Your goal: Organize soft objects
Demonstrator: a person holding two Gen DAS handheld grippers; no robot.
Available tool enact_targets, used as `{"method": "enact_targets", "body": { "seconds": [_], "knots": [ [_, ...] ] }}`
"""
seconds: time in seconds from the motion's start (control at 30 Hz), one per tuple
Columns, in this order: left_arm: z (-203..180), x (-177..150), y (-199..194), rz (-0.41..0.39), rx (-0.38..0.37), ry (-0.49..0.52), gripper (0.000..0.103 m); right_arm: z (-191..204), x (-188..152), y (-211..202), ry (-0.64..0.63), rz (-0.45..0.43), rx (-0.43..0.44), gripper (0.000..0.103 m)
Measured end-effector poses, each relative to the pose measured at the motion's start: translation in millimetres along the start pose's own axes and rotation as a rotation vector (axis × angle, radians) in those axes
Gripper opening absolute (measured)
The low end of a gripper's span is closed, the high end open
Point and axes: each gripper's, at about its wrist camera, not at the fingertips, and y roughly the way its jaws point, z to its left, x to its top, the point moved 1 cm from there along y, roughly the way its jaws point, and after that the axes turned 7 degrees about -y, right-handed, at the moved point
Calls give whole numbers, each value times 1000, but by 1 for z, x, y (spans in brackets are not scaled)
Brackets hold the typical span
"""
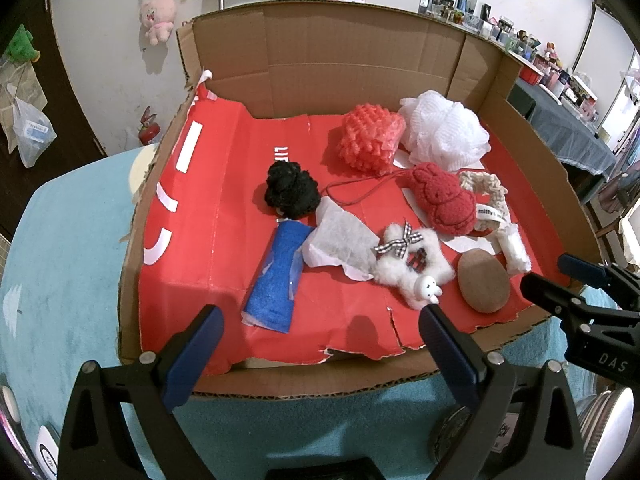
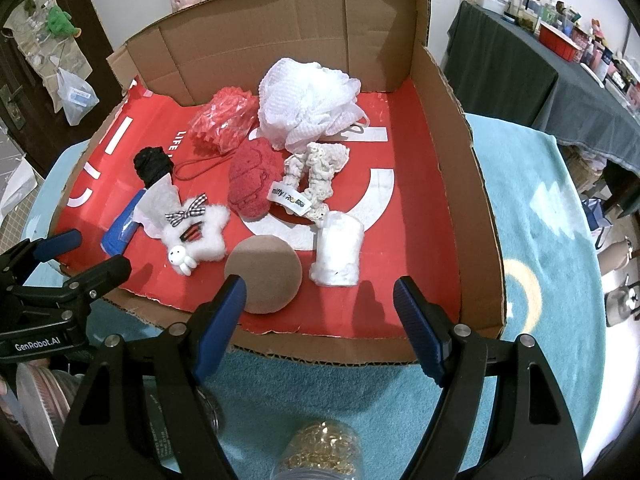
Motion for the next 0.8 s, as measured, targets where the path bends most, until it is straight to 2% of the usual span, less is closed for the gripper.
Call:
{"method": "enact_targets", "body": {
  "seconds": [0.37,0.57,0.6,0.67,0.73,0.8],
  "knots": [
    [0,0,0,1,-7,-17,100,0,0,0,1,-1,0,76],
    [3,3,-18,-37,-40,-37,100,-1,4,-7,8,-16,-2,76],
    [5,5,-26,-56,-52,-50,100,0,4,-12,2,-27,-11,76],
    [8,5,-50,-136,-32,-64,100,0,4,-27,-1,-65,-38,76],
    [7,1,-80,-233,-8,-43,103,-2,3,-50,-4,-105,-56,76],
    [6,-7,-105,-293,-14,-28,103,-1,-1,-71,-8,-144,-67,76]
  ]
}}
